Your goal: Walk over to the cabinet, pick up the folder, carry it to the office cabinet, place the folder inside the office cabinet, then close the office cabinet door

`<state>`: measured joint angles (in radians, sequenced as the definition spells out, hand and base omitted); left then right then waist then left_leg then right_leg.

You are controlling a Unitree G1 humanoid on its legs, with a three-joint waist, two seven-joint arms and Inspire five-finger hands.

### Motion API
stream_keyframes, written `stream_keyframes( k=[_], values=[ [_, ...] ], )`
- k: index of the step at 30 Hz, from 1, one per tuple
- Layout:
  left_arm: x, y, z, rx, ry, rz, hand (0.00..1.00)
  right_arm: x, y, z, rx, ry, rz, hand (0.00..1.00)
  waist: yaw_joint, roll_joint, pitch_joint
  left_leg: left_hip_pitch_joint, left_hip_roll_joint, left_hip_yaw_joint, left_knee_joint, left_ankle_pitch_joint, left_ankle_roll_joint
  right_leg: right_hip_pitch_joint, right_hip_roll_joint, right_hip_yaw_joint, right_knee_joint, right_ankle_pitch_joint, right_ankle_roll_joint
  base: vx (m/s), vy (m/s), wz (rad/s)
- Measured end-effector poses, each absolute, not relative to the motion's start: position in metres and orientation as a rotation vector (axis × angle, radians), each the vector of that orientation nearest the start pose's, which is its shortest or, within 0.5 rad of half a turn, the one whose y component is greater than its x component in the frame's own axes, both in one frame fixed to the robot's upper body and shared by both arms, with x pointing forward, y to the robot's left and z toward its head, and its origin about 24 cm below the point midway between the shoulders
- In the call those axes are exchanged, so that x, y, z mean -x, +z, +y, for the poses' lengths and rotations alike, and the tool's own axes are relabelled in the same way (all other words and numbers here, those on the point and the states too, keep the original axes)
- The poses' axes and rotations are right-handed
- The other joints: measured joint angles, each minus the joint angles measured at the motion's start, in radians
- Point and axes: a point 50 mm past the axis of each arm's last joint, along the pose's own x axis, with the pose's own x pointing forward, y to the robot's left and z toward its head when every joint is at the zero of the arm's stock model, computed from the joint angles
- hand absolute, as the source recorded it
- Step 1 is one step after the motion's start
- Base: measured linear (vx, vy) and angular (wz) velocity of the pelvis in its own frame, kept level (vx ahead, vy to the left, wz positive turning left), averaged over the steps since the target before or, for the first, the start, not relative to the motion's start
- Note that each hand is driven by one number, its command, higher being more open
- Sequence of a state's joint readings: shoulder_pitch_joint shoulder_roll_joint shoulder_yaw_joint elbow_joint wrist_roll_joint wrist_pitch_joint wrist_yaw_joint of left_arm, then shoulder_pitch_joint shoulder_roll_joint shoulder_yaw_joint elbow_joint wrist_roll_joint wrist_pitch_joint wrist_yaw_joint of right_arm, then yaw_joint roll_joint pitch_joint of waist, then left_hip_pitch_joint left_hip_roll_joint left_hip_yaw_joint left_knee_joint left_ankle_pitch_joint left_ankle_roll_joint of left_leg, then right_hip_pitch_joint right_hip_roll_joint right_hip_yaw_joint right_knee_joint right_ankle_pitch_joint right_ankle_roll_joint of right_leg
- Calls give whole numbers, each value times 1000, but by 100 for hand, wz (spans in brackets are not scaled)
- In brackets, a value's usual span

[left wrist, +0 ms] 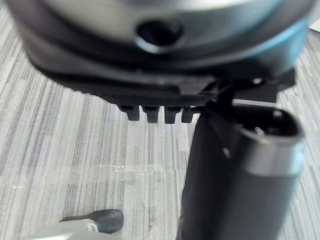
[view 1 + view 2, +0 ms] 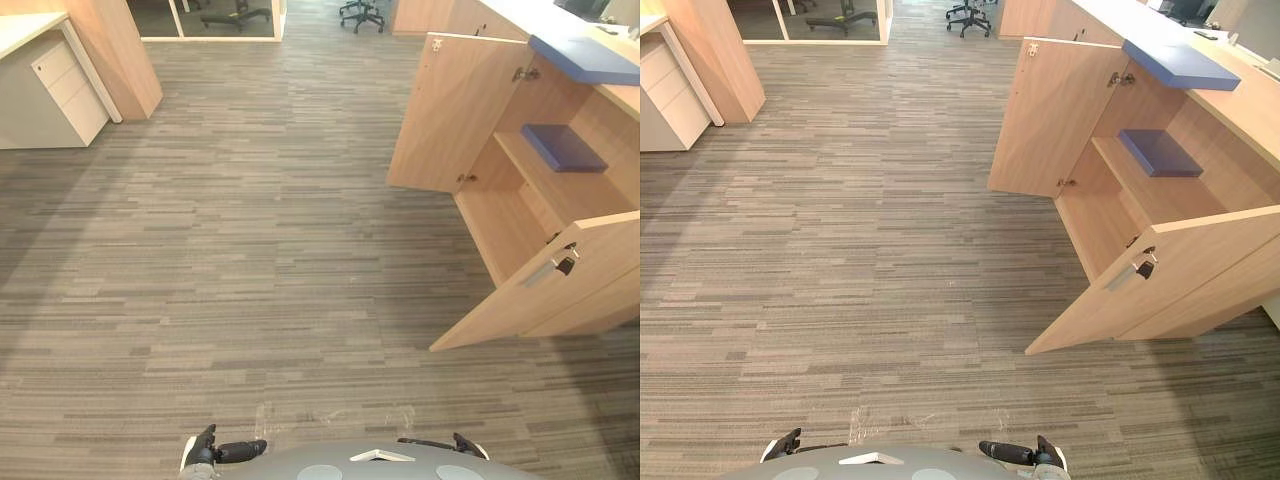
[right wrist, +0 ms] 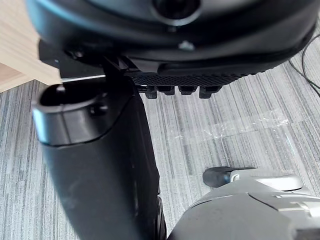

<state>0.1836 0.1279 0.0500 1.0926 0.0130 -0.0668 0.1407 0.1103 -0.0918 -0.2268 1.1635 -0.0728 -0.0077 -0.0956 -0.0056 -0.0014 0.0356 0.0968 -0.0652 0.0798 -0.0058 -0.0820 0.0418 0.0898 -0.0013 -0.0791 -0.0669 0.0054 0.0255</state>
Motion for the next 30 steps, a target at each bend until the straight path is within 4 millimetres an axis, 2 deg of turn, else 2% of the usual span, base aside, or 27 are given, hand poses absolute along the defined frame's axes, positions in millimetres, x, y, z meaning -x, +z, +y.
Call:
stream_keyframes(
  k=[11, 20, 30],
  values=[
    [-52, -166, 215, -155, 258, 1188, 100, -55, -170, -215, 58, -332, 1254, 100, 0, 3, 11, 18, 2, 3, -18, 4, -6, 14, 2, 0, -8, -2, 4, -11, -8, 0],
    [-54, -165, 215, -178, 268, 1170, 100, -54, -170, -215, 58, -335, 1255, 100, 0, 1, 11, 28, 2, 0, -55, 33, -7, 6, 4, -5, -8, -1, 3, -48, -23, 1],
    [-56, -165, 215, -236, 230, 1161, 100, -53, -170, -216, 23, -365, 1257, 100, 0, -2, 12, 35, 1, 2, -69, 33, -7, 7, 4, -3, -11, -1, 3, -4, -1, 0]
  ],
)
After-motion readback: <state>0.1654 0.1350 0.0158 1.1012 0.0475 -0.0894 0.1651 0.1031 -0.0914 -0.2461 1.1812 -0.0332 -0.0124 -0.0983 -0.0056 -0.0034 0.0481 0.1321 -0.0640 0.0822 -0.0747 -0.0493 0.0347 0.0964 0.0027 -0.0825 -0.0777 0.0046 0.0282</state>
